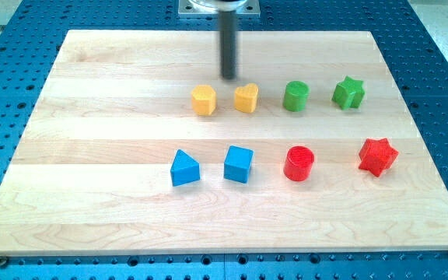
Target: Point your arm at the top side of the green circle
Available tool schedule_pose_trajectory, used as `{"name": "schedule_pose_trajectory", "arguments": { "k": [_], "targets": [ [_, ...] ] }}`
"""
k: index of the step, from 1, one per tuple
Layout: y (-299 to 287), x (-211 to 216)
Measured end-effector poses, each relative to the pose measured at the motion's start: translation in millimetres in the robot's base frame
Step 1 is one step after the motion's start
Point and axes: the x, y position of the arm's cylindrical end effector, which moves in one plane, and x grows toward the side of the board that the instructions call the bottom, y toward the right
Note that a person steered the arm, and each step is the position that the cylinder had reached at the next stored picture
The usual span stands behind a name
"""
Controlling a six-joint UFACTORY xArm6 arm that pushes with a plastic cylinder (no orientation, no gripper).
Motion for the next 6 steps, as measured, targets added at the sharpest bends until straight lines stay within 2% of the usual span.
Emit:
{"name": "schedule_pose_trajectory", "arguments": {
  "k": [1,4,6],
  "targets": [
    [60,-16],
    [60,-15],
    [8,4]
  ]
}}
